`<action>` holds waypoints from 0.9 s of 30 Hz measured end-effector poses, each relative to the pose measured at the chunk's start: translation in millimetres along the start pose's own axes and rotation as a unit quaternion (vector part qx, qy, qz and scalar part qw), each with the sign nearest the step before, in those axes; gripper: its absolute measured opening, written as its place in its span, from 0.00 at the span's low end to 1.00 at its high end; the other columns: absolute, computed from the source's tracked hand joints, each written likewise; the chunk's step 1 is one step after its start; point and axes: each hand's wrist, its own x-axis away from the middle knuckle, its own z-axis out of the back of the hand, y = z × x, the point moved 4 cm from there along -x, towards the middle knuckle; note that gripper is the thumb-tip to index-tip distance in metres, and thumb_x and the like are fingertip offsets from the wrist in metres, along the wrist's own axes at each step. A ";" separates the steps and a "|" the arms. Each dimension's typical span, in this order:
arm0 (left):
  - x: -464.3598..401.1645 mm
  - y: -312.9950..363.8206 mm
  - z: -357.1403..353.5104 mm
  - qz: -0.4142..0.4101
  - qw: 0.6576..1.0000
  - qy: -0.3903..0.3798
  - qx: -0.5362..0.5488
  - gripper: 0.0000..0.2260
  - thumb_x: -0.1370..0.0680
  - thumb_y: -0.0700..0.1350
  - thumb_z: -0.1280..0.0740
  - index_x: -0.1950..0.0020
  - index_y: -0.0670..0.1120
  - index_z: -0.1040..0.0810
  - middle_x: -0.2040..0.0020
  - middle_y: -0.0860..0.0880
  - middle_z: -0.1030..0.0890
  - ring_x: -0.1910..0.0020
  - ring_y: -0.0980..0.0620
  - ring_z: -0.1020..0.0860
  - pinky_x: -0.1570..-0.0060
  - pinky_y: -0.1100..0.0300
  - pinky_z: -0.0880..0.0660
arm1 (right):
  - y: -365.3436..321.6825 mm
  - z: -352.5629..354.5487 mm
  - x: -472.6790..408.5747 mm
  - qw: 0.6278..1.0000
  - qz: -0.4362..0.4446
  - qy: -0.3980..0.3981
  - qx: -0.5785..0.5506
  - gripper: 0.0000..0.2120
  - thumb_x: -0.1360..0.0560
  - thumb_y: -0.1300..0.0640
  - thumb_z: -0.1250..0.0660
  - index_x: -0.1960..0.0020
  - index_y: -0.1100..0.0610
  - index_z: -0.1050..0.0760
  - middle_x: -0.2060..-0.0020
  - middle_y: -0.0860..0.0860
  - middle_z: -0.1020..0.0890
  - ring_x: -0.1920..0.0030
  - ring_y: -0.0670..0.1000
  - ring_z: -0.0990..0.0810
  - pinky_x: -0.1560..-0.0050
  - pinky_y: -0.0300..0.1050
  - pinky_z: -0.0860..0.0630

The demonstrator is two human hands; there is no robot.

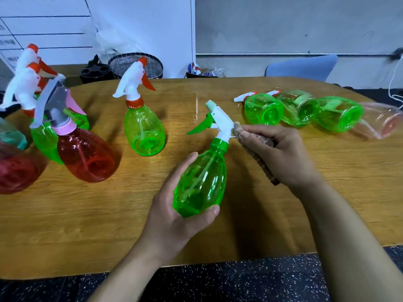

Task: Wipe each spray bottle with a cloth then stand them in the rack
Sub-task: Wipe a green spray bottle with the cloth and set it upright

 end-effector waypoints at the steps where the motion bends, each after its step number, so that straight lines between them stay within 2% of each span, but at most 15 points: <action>1: -0.9 -1.6 -0.1 0.005 1.000 0.002 0.013 0.41 0.32 0.39 0.18 0.21 0.55 0.28 0.27 0.56 0.20 0.28 0.54 0.21 0.35 0.63 0.23 | 3.2 3.7 1.0 1.000 -0.012 -0.021 0.019 0.08 0.20 0.57 0.27 0.43 0.51 0.14 0.52 0.40 0.12 0.53 0.37 0.16 0.53 0.32 0.24; 3: -1.5 -2.2 -0.6 0.002 1.000 -0.003 0.011 0.41 0.32 0.43 0.18 0.21 0.55 0.29 0.27 0.54 0.21 0.28 0.52 0.21 0.33 0.60 0.23 | 6.7 10.5 1.5 0.999 -0.034 -0.023 0.006 0.07 0.20 0.57 0.27 0.44 0.49 0.14 0.53 0.40 0.12 0.52 0.38 0.15 0.51 0.32 0.24; 5: -0.9 0.0 -0.5 -0.014 0.999 -0.011 -0.034 0.41 0.32 0.49 0.20 0.20 0.56 0.29 0.25 0.58 0.23 0.26 0.55 0.24 0.30 0.61 0.26 | 2.3 15.4 -1.0 0.998 -0.019 0.050 -0.042 0.08 0.19 0.58 0.28 0.42 0.51 0.14 0.50 0.42 0.11 0.50 0.40 0.15 0.49 0.34 0.23; 7: 0.0 3.7 -0.9 -0.031 0.995 -0.016 -0.094 0.40 0.32 0.53 0.21 0.21 0.59 0.29 0.24 0.63 0.26 0.24 0.60 0.27 0.28 0.65 0.30 | -6.9 13.5 -4.2 0.989 0.014 0.120 -0.086 0.09 0.18 0.58 0.29 0.40 0.52 0.15 0.52 0.41 0.12 0.54 0.40 0.15 0.53 0.33 0.22; 8: 0.2 5.1 -1.2 -0.037 0.993 -0.021 -0.113 0.40 0.33 0.54 0.21 0.21 0.60 0.29 0.24 0.65 0.26 0.24 0.61 0.28 0.27 0.66 0.31 | -12.0 8.6 -5.4 0.986 0.028 0.132 -0.098 0.09 0.18 0.59 0.30 0.39 0.52 0.16 0.54 0.41 0.12 0.56 0.39 0.15 0.55 0.33 0.23; 11: 0.0 4.8 -2.7 -0.043 0.991 -0.036 -0.126 0.41 0.32 0.55 0.21 0.21 0.63 0.30 0.23 0.64 0.27 0.22 0.60 0.29 0.25 0.59 0.30 | -17.1 -9.9 -5.9 0.990 0.058 0.112 -0.071 0.11 0.18 0.61 0.30 0.36 0.55 0.17 0.46 0.44 0.13 0.45 0.41 0.15 0.46 0.34 0.22; 12: 0.5 4.8 -2.2 -0.042 0.991 -0.033 -0.122 0.41 0.32 0.55 0.21 0.20 0.63 0.30 0.23 0.65 0.28 0.22 0.61 0.30 0.25 0.60 0.30 | -15.6 -12.7 -5.6 0.991 0.063 0.107 -0.048 0.11 0.18 0.61 0.30 0.36 0.57 0.17 0.44 0.46 0.13 0.43 0.42 0.15 0.44 0.35 0.22; 15: 1.7 6.8 -1.2 -0.037 0.993 -0.024 -0.112 0.41 0.32 0.56 0.21 0.20 0.62 0.31 0.23 0.67 0.29 0.23 0.63 0.30 0.27 0.66 0.31 | -8.9 -12.2 -5.2 0.994 0.055 0.097 -0.017 0.11 0.19 0.59 0.29 0.37 0.56 0.17 0.44 0.47 0.13 0.44 0.43 0.15 0.43 0.38 0.20; 22: 0.4 5.8 1.2 -0.007 0.999 0.007 -0.036 0.41 0.32 0.52 0.20 0.20 0.61 0.30 0.25 0.62 0.24 0.26 0.59 0.25 0.30 0.63 0.26 | 7.4 -3.9 7.7 0.997 0.023 0.042 0.068 0.08 0.21 0.52 0.28 0.42 0.47 0.16 0.47 0.39 0.14 0.48 0.38 0.16 0.48 0.32 0.24; 24: 0.0 5.0 1.1 0.003 1.000 0.016 -0.006 0.42 0.32 0.48 0.18 0.20 0.60 0.30 0.26 0.60 0.22 0.27 0.56 0.23 0.31 0.60 0.24 | 12.9 -1.5 12.2 0.997 0.001 0.049 0.054 0.08 0.21 0.55 0.27 0.43 0.49 0.14 0.48 0.39 0.13 0.47 0.39 0.15 0.47 0.32 0.23; 27: -1.7 4.4 5.7 0.010 0.996 0.068 0.054 0.42 0.33 0.47 0.18 0.20 0.56 0.30 0.28 0.57 0.20 0.30 0.55 0.20 0.36 0.64 0.23 | 22.0 -8.9 25.1 0.993 -0.047 0.109 -0.002 0.08 0.20 0.56 0.27 0.43 0.53 0.13 0.50 0.43 0.12 0.47 0.42 0.15 0.46 0.35 0.23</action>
